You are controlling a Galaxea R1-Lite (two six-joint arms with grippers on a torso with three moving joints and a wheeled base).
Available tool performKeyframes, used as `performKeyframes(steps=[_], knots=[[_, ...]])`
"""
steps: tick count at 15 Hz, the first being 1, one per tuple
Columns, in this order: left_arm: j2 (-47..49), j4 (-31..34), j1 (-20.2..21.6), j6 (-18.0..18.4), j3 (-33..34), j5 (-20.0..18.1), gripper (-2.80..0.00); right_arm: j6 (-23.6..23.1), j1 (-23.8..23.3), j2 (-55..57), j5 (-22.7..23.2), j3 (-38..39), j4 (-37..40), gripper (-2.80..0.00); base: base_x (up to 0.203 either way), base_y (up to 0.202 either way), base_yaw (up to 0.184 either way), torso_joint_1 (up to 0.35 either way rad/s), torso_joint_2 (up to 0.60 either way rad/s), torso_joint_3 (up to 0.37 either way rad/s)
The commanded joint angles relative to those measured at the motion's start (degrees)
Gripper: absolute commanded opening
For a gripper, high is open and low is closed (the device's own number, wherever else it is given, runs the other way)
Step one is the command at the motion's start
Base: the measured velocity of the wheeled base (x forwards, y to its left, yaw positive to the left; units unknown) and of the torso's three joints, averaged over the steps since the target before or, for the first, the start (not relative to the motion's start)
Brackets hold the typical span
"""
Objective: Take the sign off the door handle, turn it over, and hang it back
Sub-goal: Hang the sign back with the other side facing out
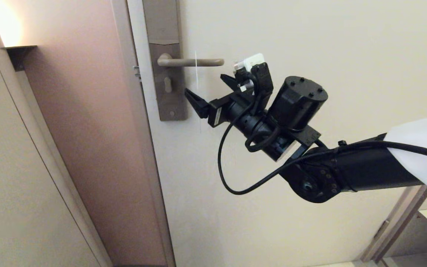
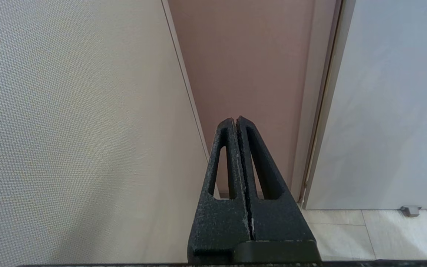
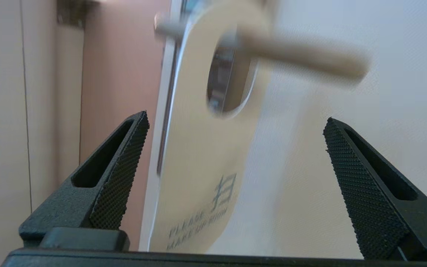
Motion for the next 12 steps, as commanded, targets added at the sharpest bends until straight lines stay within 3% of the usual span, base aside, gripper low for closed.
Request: performKeyframes(steps=[1, 2, 12], knots=[[0.0, 0.0, 0.0, 0.0, 0.0, 0.0, -2.80, -0.1, -0.1, -2.3, 0.1, 0.0, -0.3, 0.00, 0.000, 0.000, 0.000, 0.000, 0.00, 0.000], [0.0, 0.0, 0.0, 0.0, 0.0, 0.0, -2.80, -0.1, -0.1, -3.1, 0.1, 0.0, -0.3, -2.80, 0.000, 0.000, 0.000, 0.000, 0.00, 0.000], [0.0, 0.3, 0.0, -0.5, 0.0, -0.2, -2.80, -0.3, -1.4, -5.2, -0.3, 0.6, -3.2, -2.80, 0.000, 0.000, 0.000, 0.000, 0.00, 0.000]])
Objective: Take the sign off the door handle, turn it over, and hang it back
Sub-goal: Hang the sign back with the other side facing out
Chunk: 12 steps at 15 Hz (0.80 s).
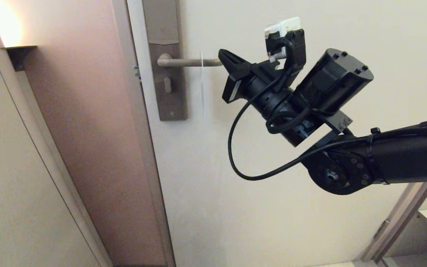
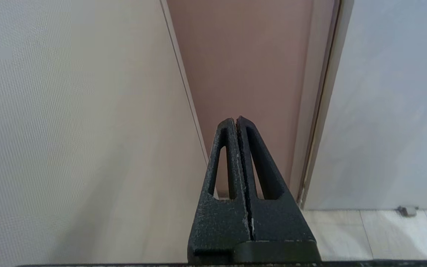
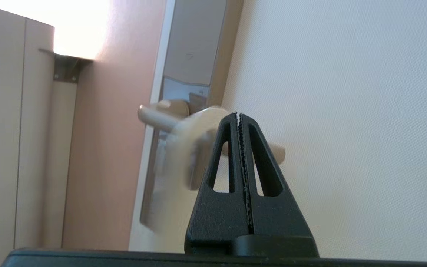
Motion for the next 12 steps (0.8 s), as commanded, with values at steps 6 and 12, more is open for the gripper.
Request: performKeyframes(steps=[6, 12], knots=[[0.0, 0.0, 0.0, -2.6, 0.0, 0.1, -2.80, 0.0, -0.4, -0.3, 0.0, -0.2, -0.4, -2.80, 0.000, 0.000, 0.000, 0.000, 0.00, 0.000], [0.0, 0.0, 0.0, -2.6, 0.0, 0.1, -2.80, -0.1, -0.6, -0.7, -0.1, -0.5, -0.4, -2.80, 0.000, 0.000, 0.000, 0.000, 0.00, 0.000]])
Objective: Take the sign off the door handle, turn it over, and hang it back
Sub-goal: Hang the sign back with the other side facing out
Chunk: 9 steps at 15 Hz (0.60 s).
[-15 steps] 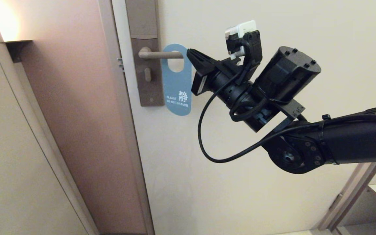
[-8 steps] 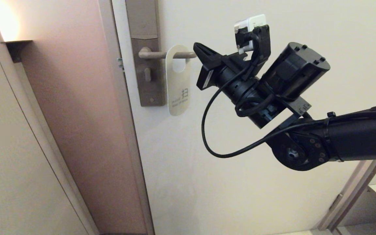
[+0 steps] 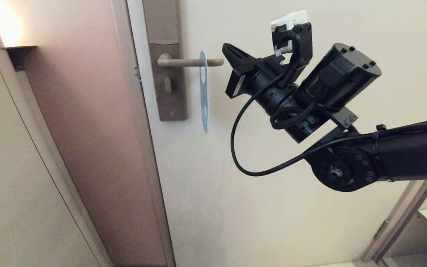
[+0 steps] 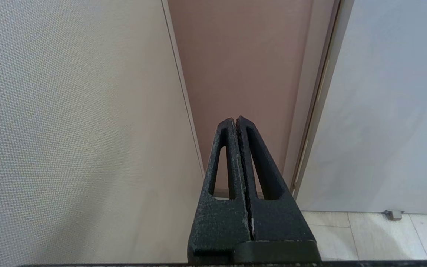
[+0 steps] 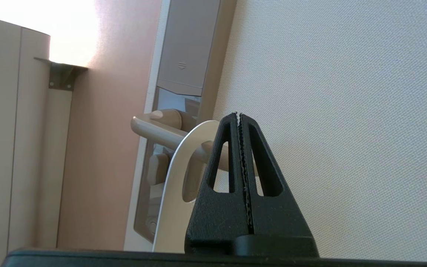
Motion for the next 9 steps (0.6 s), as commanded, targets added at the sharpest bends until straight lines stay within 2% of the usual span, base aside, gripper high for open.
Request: performKeyframes(steps=[1, 4, 9], knots=[[0.0, -0.1, 0.0, 0.0, 0.0, 0.0, -2.80, -0.1, -0.1, 0.0, 0.1, -0.2, -0.4, -2.80, 0.000, 0.000, 0.000, 0.000, 0.00, 0.000], [0.0, -0.1, 0.0, 0.0, 0.0, 0.0, -2.80, -0.1, -0.4, 0.0, 0.2, -1.0, -0.3, -2.80, 0.000, 0.000, 0.000, 0.000, 0.00, 0.000], [0.0, -0.1, 0.0, 0.0, 0.0, 0.0, -2.80, -0.9, -4.6, 0.0, 0.5, 1.6, -0.1, -2.80, 0.000, 0.000, 0.000, 0.000, 0.00, 0.000]])
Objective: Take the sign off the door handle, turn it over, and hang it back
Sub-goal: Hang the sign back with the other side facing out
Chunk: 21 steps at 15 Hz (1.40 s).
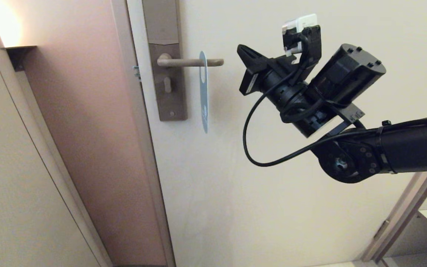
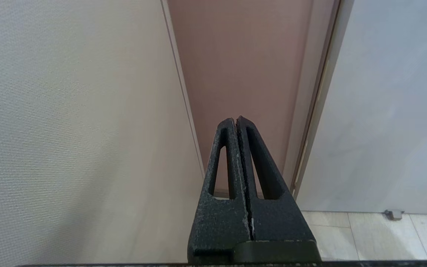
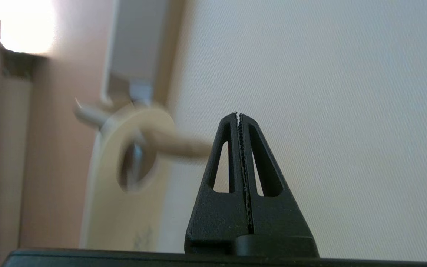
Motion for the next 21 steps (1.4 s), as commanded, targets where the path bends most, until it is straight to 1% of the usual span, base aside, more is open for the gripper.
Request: performKeyframes(steps=[1, 4, 7, 14, 17, 21], knots=[[0.0, -0.1, 0.0, 0.0, -0.1, 0.0, -2.80, -0.1, -0.8, -0.4, 0.1, 2.6, -0.2, -2.80, 0.000, 0.000, 0.000, 0.000, 0.00, 0.000], [0.0, -0.1, 0.0, 0.0, 0.0, 0.0, -2.80, 0.0, -1.7, -0.6, 0.0, 9.1, 0.6, -2.80, 0.000, 0.000, 0.000, 0.000, 0.00, 0.000], [0.0, -0.1, 0.0, 0.0, 0.0, 0.0, -2.80, 0.2, -1.7, 0.6, 0.1, 10.9, 4.3, -2.80, 0.000, 0.000, 0.000, 0.000, 0.00, 0.000], [0.0, -0.1, 0.0, 0.0, 0.0, 0.0, -2.80, 0.5, 1.5, 4.9, 0.1, 9.5, 5.5, -2.80, 0.000, 0.000, 0.000, 0.000, 0.00, 0.000], [0.0, -0.1, 0.0, 0.0, 0.0, 0.0, -2.80, 0.3, 1.9, 5.2, 0.1, 6.2, 8.2, -2.80, 0.000, 0.000, 0.000, 0.000, 0.00, 0.000], [0.0, -0.1, 0.0, 0.0, 0.0, 0.0, -2.80, 0.6, 2.0, 5.9, 0.1, 3.6, 8.5, -2.80, 0.000, 0.000, 0.000, 0.000, 0.00, 0.000]])
